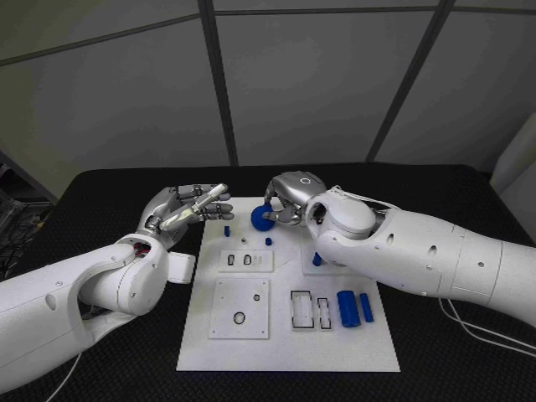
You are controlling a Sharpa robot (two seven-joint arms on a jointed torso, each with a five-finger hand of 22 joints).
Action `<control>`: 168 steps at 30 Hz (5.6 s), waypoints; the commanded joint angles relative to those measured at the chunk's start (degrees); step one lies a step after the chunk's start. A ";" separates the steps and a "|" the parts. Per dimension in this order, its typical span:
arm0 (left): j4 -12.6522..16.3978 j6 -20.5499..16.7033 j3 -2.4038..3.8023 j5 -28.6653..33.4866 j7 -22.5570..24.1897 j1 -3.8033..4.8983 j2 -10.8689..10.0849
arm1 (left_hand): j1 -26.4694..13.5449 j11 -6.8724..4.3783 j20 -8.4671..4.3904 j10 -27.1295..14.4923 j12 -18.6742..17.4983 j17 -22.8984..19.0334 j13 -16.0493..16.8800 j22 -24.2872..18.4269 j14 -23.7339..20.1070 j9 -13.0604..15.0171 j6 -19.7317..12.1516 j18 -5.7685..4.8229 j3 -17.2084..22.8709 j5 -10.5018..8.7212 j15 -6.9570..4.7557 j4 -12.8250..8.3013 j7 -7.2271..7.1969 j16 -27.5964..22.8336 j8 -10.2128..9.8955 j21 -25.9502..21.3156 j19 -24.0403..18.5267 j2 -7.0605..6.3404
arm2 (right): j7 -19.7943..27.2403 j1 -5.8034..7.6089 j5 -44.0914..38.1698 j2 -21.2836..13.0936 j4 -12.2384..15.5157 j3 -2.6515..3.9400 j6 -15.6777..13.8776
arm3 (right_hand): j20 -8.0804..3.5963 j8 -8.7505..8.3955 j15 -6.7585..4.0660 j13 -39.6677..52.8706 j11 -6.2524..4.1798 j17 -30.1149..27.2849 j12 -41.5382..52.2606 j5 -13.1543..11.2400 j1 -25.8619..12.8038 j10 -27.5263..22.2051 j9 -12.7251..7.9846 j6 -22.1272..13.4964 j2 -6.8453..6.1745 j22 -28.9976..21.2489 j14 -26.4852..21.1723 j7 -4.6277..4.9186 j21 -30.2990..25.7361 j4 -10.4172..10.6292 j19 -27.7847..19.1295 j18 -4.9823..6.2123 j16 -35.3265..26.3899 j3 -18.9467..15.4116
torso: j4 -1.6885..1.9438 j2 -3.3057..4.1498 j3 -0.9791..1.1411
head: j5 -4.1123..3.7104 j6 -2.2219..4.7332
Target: Assemble the parts on the task board
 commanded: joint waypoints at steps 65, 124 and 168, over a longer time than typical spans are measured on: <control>-0.88 1.02 0.04 -0.34 0.46 0.01 -0.26 | 0.30 -0.01 0.36 0.95 -0.38 0.39 0.11 -0.23 0.20 0.06 0.63 0.32 -0.60 -0.08 0.34 -0.30 0.05 -0.92 -0.32 -0.27 0.17 1.03 | 28.06 0.08 34.95 -22.30 -1.43 1.41 4.30 | -0.32 -3.80 -0.17 -9.13 -0.01 4.91 -9.02 1.37 3.56 -4.61 -0.90 -2.42 -2.13 -3.72 4.16 0.01 -4.31 -4.86 -3.29 0.71 -1.78 -1.26 | -1.19 -0.48 0.38 | -2.43 0.75; -1.53 0.98 0.04 -0.34 0.25 -0.25 0.09 | 0.38 0.02 0.36 0.92 -0.52 0.44 0.08 -0.27 0.21 0.03 0.58 0.32 -0.66 -0.08 0.35 -0.37 0.09 -1.05 -0.45 -0.29 0.17 1.09 | 27.22 -2.96 32.88 -21.22 -4.15 1.39 7.87 | 0.00 -2.48 0.10 -6.10 0.22 6.98 -5.62 2.38 4.61 -3.53 -0.11 0.96 0.65 -1.00 4.51 0.31 -2.82 -5.79 -2.04 0.22 -0.79 -2.31 | -1.09 -0.60 0.28 | -2.30 -0.24; -2.81 1.08 0.04 -0.34 0.32 -0.30 -0.17 | 0.45 0.05 0.36 0.88 -0.61 0.47 0.06 -0.30 0.22 0.01 0.55 0.31 -0.68 -0.08 0.36 -0.42 0.12 -1.13 -0.53 -0.31 0.18 1.17 | 21.38 -2.67 27.05 -19.85 11.44 2.28 -2.88 | -1.44 0.24 -1.46 -1.95 -1.64 8.90 -1.62 2.11 5.06 -0.47 0.98 7.07 4.97 2.74 4.89 -1.87 -0.79 -6.49 -0.21 -0.50 0.08 0.95 | -1.69 -1.68 0.12 | -0.04 -0.94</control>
